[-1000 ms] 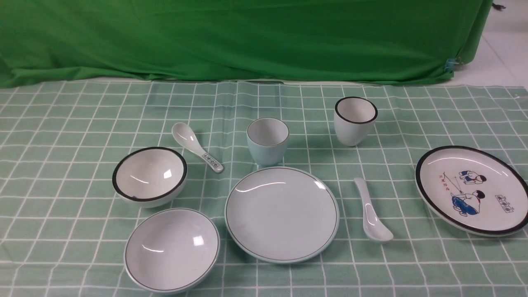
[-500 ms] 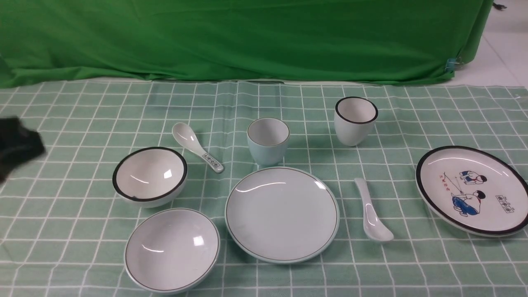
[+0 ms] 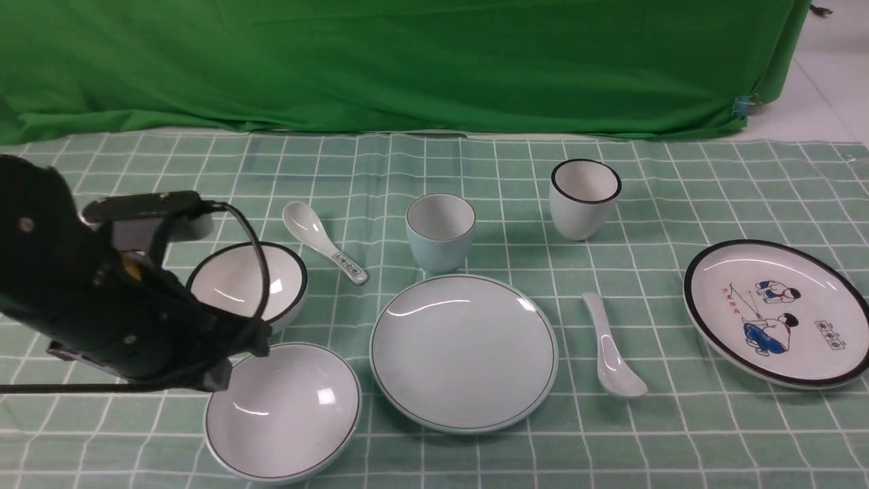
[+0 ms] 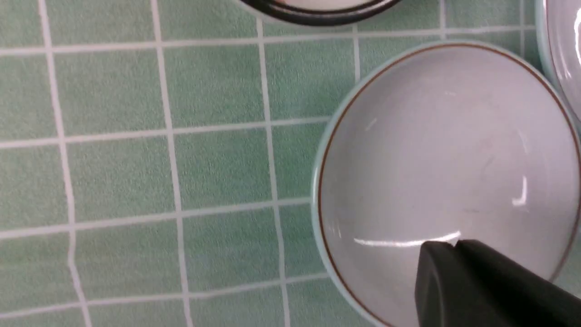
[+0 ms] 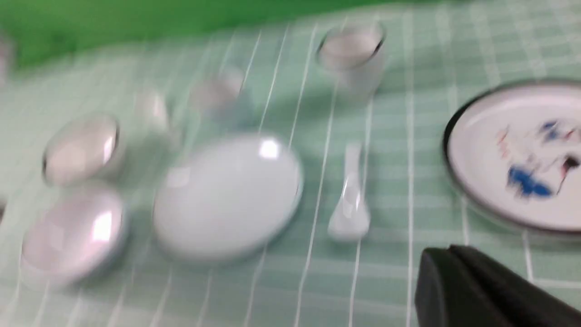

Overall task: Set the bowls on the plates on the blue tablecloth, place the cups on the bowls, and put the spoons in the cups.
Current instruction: 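Reach toward the plain white bowl and position the gripper at its rim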

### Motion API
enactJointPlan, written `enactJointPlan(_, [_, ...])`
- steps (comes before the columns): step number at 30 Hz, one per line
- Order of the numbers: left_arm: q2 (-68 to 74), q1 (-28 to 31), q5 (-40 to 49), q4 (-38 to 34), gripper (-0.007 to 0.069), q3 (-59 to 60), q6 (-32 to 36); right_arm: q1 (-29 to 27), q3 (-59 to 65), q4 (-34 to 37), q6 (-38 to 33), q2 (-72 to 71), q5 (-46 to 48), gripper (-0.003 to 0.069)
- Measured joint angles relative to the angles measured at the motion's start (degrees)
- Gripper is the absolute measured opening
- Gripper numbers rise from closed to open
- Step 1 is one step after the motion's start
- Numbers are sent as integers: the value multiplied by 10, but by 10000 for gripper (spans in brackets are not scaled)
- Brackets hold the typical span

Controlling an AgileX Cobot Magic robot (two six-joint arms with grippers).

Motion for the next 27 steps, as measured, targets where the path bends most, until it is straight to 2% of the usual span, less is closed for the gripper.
enactJointPlan(2, [20, -5, -26, 15, 17, 0, -22, 21, -45, 0, -31, 61, 47, 26])
enactJointPlan(5, [43, -5, -49, 29, 63, 0, -34, 41, -67, 0, -45, 107, 62, 27])
enactJointPlan(10, [90, -5, -67, 51, 246, 0, -46, 66, -72, 0, -51, 137, 61, 32])
enactJointPlan(11, [106, -5, -70, 59, 332, 0, -47, 67, -72, 0, -51, 139, 55, 34])
enactJointPlan(14, [135, -5, -76, 63, 495, 0, -61, 68, -72, 0, -51, 140, 42, 36])
enactJointPlan(15, [137, -5, -76, 63, 504, 0, -62, 68, -72, 0, -51, 140, 41, 37])
enactJointPlan(17, [155, -5, -76, 60, 587, 0, -65, 70, -72, 0, -51, 140, 33, 42])
enactJointPlan(21, [161, -5, -75, 59, 603, -1, -66, 71, -72, 0, -51, 140, 27, 45])
enactJointPlan(27, [155, -5, -75, 54, 520, -5, -65, 71, -72, 0, -51, 140, 25, 48])
